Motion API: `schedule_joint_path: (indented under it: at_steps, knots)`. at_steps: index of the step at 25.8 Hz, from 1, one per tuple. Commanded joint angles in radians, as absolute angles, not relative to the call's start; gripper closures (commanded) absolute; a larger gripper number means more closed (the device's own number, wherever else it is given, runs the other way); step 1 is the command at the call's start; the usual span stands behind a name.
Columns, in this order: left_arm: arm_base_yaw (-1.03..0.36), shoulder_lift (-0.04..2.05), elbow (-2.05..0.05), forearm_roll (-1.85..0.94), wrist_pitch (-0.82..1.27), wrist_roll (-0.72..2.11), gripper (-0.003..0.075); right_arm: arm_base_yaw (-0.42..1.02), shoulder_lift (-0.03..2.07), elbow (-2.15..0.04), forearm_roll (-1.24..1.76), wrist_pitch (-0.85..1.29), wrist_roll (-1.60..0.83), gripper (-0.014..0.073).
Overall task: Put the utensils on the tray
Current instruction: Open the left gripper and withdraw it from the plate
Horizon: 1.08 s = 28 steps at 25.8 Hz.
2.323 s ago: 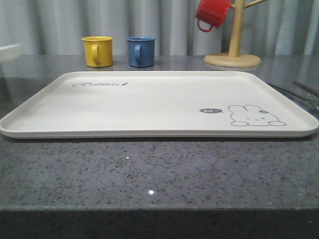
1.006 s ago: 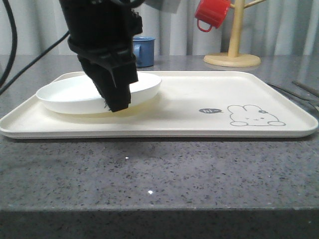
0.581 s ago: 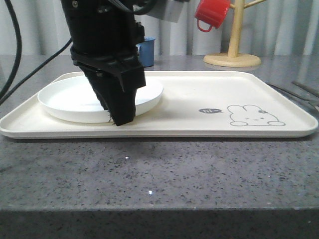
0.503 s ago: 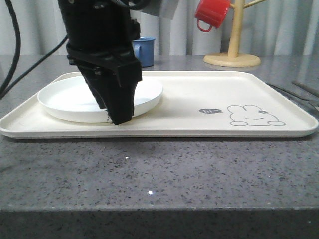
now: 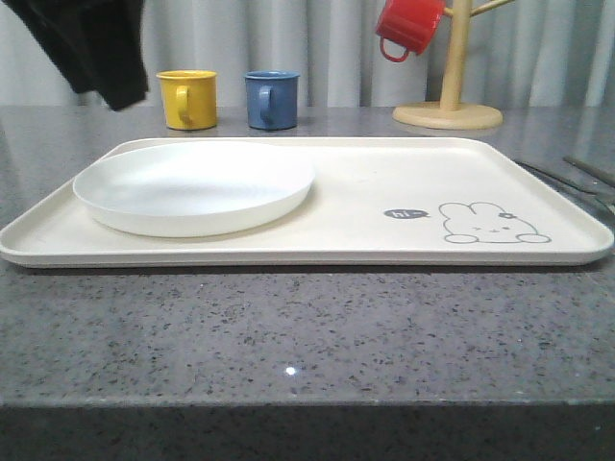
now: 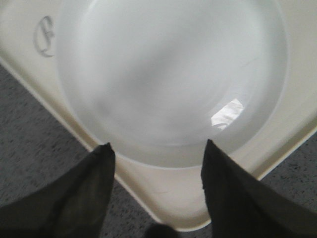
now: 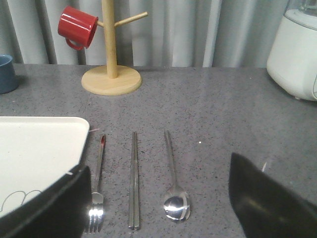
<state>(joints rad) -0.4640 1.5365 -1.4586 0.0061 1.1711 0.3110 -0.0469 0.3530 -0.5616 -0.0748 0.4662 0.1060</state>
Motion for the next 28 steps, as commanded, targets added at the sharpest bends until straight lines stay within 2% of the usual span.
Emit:
schedule_joint_path:
  at_steps: [1, 6, 11, 15, 22, 28]
  knots:
    - [-0.365, 1.46, -1.49, -0.063, 1.184, 0.295, 0.0486, -0.052, 0.369, -0.597, -0.087, 0.394, 0.101, 0.0001]
    - [-0.217, 1.422, -1.483, -0.078, 1.224, 0.271, 0.073, -0.052, 0.369, -0.597, -0.087, 0.394, 0.101, 0.0001]
    - [-0.132, 1.337, -1.396, -0.078, 1.148, 0.228, 0.0738, -0.052, 0.369, -0.597, -0.087, 0.394, 0.101, 0.0001]
    - [-0.124, 1.209, -1.248, -0.081, 0.957, 0.212, 0.0738, -0.052, 0.369, -0.597, -0.087, 0.394, 0.101, 0.0001]
    - [-0.124, 0.799, -0.794, -0.082, 0.481, 0.206, 0.0738, -0.052, 0.369, -0.597, -0.087, 0.394, 0.101, 0.0001]
    - [-0.124, 0.426, -0.513, -0.08, 0.328, 0.206, 0.0738, -0.052, 0.369, -0.597, -0.087, 0.395, 0.101, 0.0001]
